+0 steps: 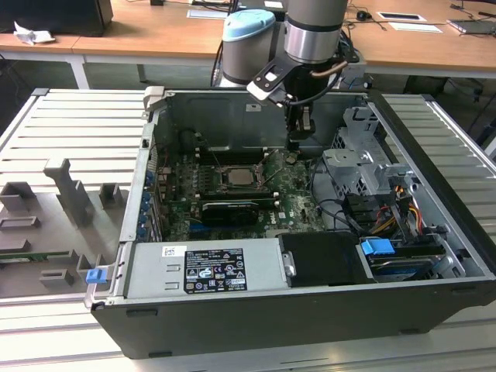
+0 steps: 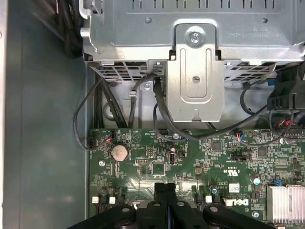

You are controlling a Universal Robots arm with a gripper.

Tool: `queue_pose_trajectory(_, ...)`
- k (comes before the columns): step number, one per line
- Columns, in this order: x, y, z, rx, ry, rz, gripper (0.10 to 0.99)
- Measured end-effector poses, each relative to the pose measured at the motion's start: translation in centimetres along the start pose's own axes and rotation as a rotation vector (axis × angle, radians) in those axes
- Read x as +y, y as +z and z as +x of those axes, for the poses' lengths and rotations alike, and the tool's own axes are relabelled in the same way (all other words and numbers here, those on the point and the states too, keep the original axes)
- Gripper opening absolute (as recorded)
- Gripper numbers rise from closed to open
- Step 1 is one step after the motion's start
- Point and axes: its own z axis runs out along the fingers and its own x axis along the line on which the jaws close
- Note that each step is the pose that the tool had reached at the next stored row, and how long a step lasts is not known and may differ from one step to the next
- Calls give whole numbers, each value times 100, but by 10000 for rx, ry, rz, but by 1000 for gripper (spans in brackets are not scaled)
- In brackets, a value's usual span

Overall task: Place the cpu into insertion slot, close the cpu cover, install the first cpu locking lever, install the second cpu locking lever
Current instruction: 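Close the cpu cover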

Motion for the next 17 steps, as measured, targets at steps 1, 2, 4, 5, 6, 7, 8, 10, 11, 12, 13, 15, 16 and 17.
queue_pose_trajectory(1, 11, 0, 0, -1, 0, 0, 106)
queue_pose_trajectory(2, 29, 1, 0, 0, 0, -1, 106)
queue_pose_trajectory(4, 62, 2, 1, 0, 1, 0, 106)
queue_pose_trajectory(5, 70, 2, 0, 0, 1, 0, 106)
queue_pose_trajectory(6, 75, 2, 0, -1, 1, 0, 106)
queue_pose_trajectory(7, 84, 3, 1, 0, 1, -1, 106)
queue_pose_trajectory(8, 95, 3, 0, 0, 1, 0, 106)
queue_pose_trajectory(10, 108, 4, 1, 0, 0, 0, 106)
queue_pose_trajectory(11, 115, 4, 1, 0, 1, 0, 106)
queue_pose_trajectory(12, 124, 4, 1, 0, 1, -1, 106)
queue_pose_trajectory(13, 132, 5, 1, 0, 1, 0, 106)
queue_pose_trajectory(15, 162, 6, 1, 0, 1, 0, 106)
queue_pose_trajectory(16, 176, 6, 1, 0, 1, 0, 106)
queue_pose_trajectory(17, 192, 7, 1, 0, 0, 0, 106)
